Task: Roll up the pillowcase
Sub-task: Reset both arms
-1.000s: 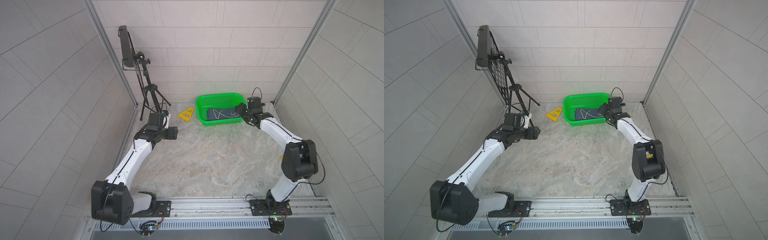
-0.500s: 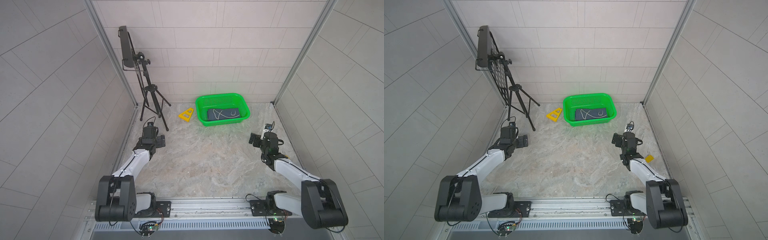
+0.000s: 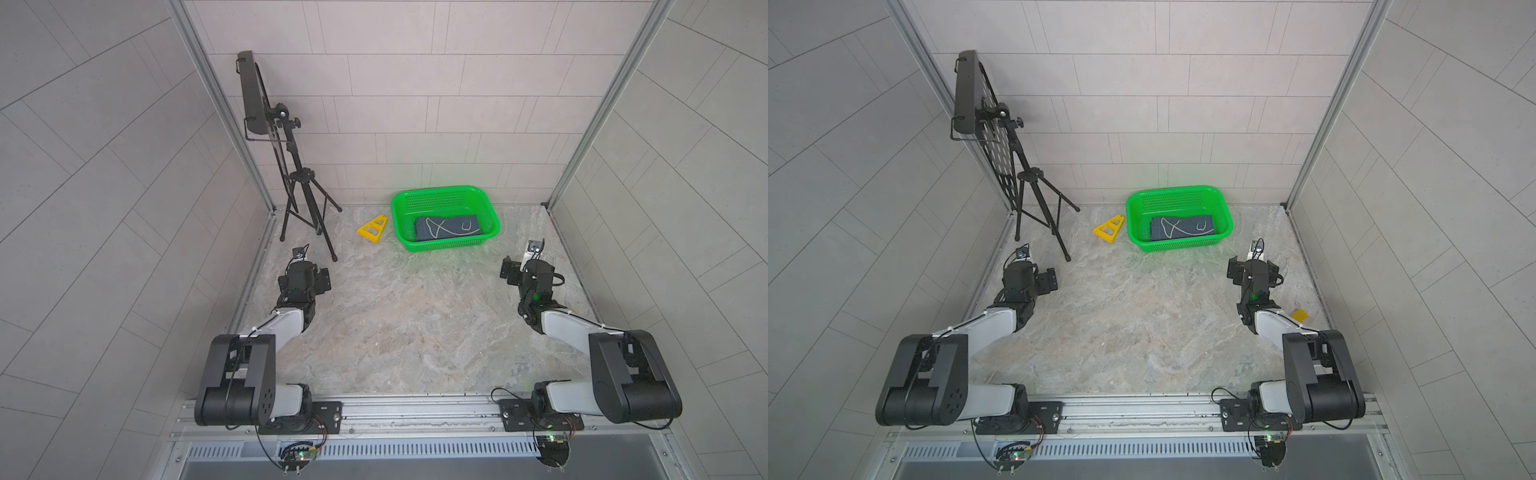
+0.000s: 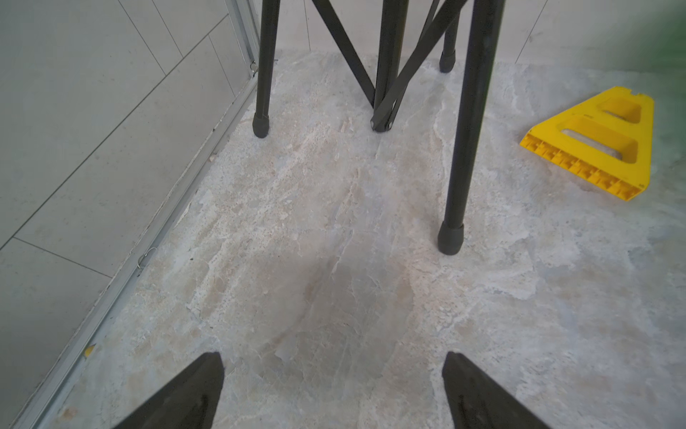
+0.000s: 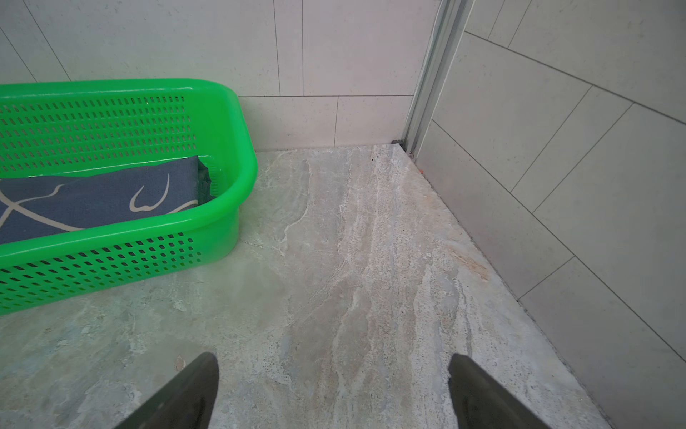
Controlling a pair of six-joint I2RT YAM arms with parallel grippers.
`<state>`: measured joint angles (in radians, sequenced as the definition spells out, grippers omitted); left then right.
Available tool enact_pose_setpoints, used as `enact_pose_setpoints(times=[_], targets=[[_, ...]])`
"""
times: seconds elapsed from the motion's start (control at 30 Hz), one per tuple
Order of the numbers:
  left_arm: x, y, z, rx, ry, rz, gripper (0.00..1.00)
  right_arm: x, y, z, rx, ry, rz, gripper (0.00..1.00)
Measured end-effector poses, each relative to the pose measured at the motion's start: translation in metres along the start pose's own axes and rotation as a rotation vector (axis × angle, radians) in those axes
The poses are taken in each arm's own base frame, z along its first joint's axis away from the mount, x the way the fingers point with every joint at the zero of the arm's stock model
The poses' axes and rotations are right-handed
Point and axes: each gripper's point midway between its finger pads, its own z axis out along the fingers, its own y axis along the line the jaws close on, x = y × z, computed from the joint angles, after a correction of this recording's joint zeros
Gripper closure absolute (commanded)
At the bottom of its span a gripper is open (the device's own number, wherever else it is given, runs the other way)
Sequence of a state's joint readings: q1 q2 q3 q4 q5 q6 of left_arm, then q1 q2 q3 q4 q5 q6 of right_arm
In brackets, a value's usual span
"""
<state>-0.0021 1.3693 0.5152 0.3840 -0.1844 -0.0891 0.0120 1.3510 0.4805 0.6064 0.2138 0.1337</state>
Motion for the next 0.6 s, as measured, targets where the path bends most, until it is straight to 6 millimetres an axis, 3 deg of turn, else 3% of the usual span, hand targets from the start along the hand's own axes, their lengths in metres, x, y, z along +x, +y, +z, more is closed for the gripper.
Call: enact_pose_setpoints(times=[0.5, 0.6], targets=[[-0.010, -0.004, 0.013, 0.033, -0.009, -0.017, 0.00, 0.004, -0.001, 0.000, 0.007, 0.009, -0.009, 0.00], [-0.013, -0.003, 0.018, 0.039, -0.008, -0.029, 0.00, 0.014, 0.002, -0.002, -0.019, 0.004, -0.007, 0.00]])
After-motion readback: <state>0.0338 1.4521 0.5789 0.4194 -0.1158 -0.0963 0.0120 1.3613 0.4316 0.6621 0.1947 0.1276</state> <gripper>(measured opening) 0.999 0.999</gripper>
